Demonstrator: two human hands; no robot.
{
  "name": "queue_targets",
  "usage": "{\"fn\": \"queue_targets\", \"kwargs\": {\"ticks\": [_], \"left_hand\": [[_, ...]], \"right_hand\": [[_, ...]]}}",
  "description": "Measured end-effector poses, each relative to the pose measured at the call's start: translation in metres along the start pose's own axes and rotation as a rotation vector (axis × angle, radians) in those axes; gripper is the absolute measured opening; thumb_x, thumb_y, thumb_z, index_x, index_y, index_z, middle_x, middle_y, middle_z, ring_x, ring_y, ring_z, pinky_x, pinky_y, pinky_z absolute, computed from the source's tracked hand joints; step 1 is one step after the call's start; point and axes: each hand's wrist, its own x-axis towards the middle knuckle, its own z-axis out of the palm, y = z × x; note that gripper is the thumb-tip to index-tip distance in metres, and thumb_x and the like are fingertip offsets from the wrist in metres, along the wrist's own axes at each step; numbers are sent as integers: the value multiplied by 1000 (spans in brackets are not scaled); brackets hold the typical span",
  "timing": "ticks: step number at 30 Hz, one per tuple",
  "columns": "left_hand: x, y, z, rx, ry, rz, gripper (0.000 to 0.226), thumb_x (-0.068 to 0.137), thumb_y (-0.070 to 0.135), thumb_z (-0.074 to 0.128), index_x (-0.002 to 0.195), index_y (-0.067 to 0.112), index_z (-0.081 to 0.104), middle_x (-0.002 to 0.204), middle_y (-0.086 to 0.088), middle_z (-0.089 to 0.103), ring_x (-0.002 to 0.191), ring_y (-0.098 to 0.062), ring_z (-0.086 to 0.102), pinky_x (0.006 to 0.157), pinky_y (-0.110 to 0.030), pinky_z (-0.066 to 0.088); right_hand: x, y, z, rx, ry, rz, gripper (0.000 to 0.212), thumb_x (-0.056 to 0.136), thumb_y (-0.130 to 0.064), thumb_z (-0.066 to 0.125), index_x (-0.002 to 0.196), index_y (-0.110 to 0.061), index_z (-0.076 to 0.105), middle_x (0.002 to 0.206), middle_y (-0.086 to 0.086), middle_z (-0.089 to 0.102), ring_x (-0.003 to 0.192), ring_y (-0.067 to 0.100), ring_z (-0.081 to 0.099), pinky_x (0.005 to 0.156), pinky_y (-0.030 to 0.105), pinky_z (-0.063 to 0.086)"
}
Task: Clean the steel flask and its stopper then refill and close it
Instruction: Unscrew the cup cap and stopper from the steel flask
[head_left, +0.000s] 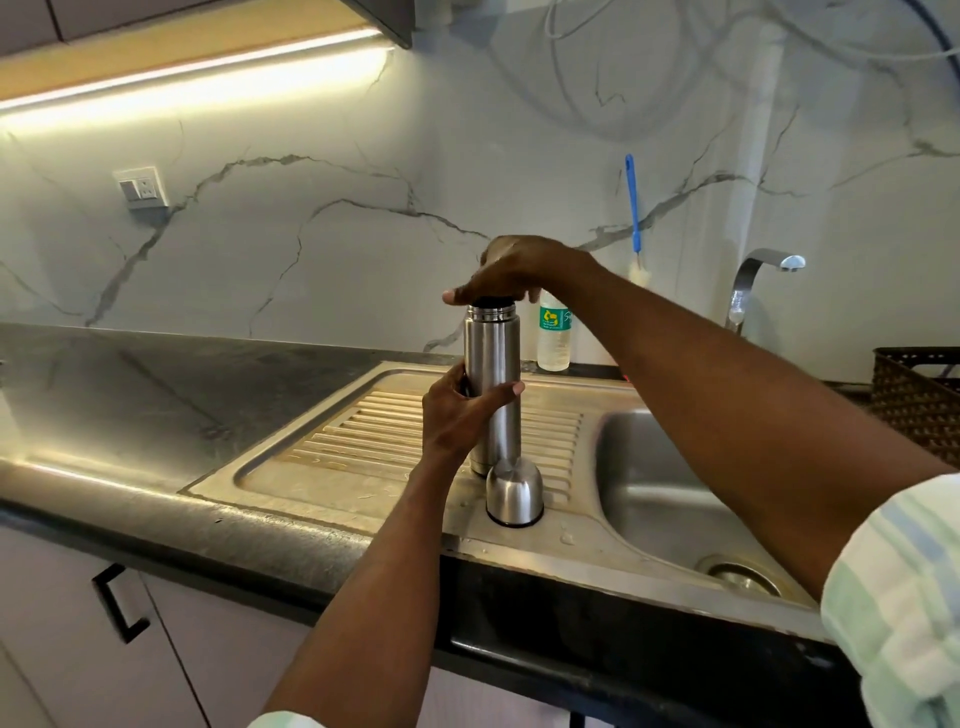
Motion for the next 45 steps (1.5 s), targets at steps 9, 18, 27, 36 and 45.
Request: {"fn": "queue_targets", "kwargs": {"ticks": [9, 18, 27, 36, 45], "left_hand": [[0, -1, 1, 0, 10, -3, 62, 73, 34, 86, 125, 17, 60, 105, 3, 66, 95, -15, 66, 77, -20, 52], [2, -3, 2, -9, 9, -10, 64, 72, 34, 87, 127, 15, 59, 110, -2, 68, 98, -18, 67, 86, -32, 57], [0, -3, 0, -26, -4, -15, 66, 67, 42, 88, 123, 21, 60, 108, 1, 69, 98, -15, 68, 87, -35, 58], [2, -2, 1, -15, 20, -23, 66, 71, 36, 87, 128, 16, 60, 113, -3, 69, 100, -17, 67, 87, -31, 57], [2, -3, 2, -10, 16, -25, 66, 72, 36, 86, 129, 17, 58, 114, -3, 68, 101, -17, 67, 87, -30, 56]], "right_hand": [[-14, 6, -7, 343, -155, -137, 55, 82, 9, 55, 128, -20, 60, 130, 7, 54, 121, 27, 48, 101, 38, 44], [3, 6, 11, 65, 134, -54, 50, 83, -50, 71, 114, -12, 62, 112, 8, 64, 96, 20, 60, 68, 28, 49], [-8, 14, -1, 531, -1, -176, 49, 84, -10, 65, 131, -13, 54, 125, 9, 58, 120, 26, 52, 98, 36, 47], [3, 9, 14, 252, 192, -95, 43, 82, -28, 75, 118, -11, 59, 111, 6, 62, 101, 19, 59, 74, 28, 49], [0, 8, 13, 178, 117, -56, 65, 82, -51, 70, 131, -12, 51, 129, 9, 52, 119, 25, 48, 97, 36, 44]]}}
